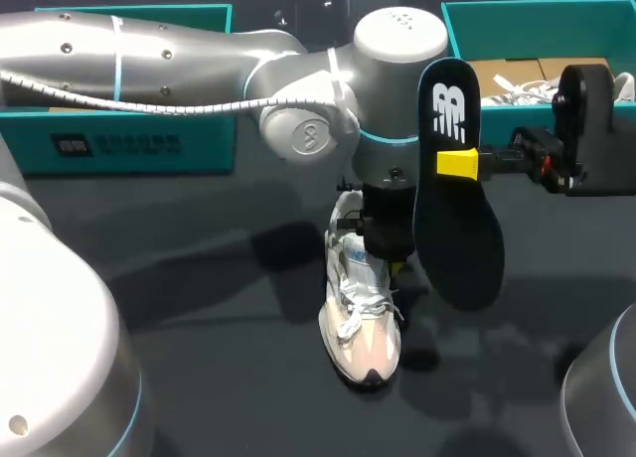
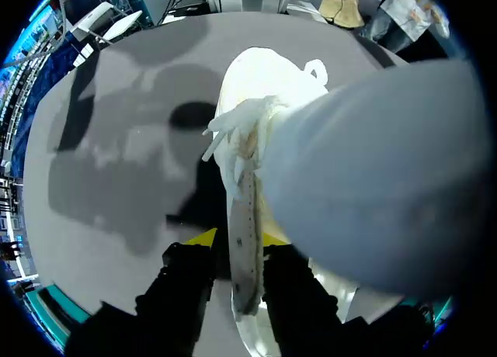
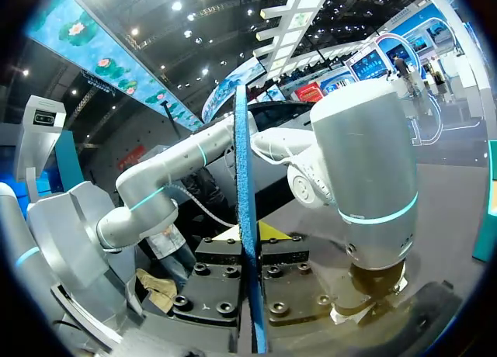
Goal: Take the shoe out of the shoebox, open the shoe tongue, remove and reinsert the insole, then place the shoe into the shoebox
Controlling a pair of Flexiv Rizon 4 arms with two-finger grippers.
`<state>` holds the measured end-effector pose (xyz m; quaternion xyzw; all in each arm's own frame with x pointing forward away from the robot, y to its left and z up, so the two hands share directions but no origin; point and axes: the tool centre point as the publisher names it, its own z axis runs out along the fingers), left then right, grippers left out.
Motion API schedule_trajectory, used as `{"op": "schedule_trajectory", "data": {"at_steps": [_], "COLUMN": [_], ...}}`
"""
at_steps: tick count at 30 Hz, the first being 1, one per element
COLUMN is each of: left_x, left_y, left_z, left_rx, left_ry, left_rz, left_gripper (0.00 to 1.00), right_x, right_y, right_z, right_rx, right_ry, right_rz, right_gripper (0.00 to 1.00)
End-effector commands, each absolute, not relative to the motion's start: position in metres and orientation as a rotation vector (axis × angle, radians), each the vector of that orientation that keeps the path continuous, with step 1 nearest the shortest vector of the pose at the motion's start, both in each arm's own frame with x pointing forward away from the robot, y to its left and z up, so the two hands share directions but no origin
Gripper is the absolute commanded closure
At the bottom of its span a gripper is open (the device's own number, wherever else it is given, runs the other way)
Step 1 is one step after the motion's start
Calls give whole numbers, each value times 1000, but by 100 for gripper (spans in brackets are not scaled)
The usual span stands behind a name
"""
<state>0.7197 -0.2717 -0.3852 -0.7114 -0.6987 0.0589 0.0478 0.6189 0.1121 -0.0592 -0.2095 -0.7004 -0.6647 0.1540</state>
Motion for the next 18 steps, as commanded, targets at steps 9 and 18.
{"op": "schedule_trajectory", "data": {"at_steps": [9,18], "left_x": [734,744], "left_y": [-272,-270], "left_z": [-333,-269], "left_rx": [-2232,-2327], "left_ry": [-2303,-2577], "left_rz": [335,517], "left_gripper": [0,0], "right_x": [620,620], "right_y": [114,114], "right_z": [-60,-60], "right_rx": [-602,-602], "right_ry": [-2007,-2007], "right_rz": [-1905,-1905], "right_gripper": [100,100]}}
